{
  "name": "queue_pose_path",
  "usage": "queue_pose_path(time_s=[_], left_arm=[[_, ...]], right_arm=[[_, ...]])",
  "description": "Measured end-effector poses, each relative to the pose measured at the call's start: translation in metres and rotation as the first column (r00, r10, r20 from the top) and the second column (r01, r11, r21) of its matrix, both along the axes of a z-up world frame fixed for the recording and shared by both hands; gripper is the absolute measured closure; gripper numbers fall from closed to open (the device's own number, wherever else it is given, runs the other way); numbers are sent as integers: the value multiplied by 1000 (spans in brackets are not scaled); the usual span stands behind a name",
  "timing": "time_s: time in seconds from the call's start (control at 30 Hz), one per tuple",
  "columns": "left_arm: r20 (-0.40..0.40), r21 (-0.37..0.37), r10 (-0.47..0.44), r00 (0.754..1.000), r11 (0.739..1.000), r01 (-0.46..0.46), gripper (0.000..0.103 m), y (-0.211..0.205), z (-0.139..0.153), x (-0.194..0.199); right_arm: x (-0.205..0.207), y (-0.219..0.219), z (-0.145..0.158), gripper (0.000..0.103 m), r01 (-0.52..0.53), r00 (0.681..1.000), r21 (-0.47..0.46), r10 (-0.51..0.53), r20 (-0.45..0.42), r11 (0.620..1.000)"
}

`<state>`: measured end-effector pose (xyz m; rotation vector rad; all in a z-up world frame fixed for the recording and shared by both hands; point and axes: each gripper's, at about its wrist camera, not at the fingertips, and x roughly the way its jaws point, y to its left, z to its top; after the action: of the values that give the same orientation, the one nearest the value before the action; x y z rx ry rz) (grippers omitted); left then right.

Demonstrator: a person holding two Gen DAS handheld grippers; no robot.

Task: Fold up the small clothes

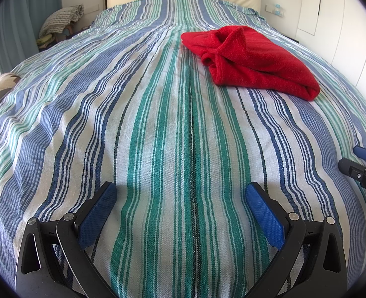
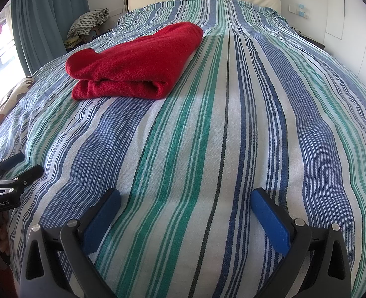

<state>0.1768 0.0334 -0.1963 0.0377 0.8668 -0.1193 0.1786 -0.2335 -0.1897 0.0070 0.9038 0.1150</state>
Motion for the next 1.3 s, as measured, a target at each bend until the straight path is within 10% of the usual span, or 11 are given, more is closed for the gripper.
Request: queue_pose_path(time_s=[0.4,0.53,0.63,0.73,0.87,1.0,1.07,1.13,1.17,1.3], left_arm=[[-110,-81,-60,992,995,51,3,10,19,10],[-51,-472,-106,993,879,70,2,41,75,20],[-8,-544,-153,988,830,124,1,20,114,71],[-73,-437,-197,978,887,146,1,-20,111,139],[-180,-176,-39,983,984,7,3,-35,65,210],[-299,-213,28,954,972,-95,2,-16,34,241],[-313,-275,19,950,955,-110,3,-13,29,244],[-314,-376,-62,948,924,-64,35,-15,23,243],[-327,-425,-116,938,905,-37,78,-20,19,243],[-267,-421,-128,955,907,4,83,-20,38,238]], right_arm=[[3,1,4,0,-5,1000,-8,5,-29,1000],[14,-14,36,1,5,999,87,-1,-44,996],[41,-37,70,1,38,998,212,-47,34,977],[96,-53,92,1,59,996,350,-79,45,935],[173,-46,96,1,32,999,455,-43,12,890],[230,-35,59,5,64,994,496,-10,-111,866],[246,-28,30,29,90,979,540,24,-201,837],[250,-12,15,56,64,971,542,74,-229,838],[246,-4,16,67,43,974,504,77,-215,862],[235,18,54,78,-39,994,383,76,-82,923]])
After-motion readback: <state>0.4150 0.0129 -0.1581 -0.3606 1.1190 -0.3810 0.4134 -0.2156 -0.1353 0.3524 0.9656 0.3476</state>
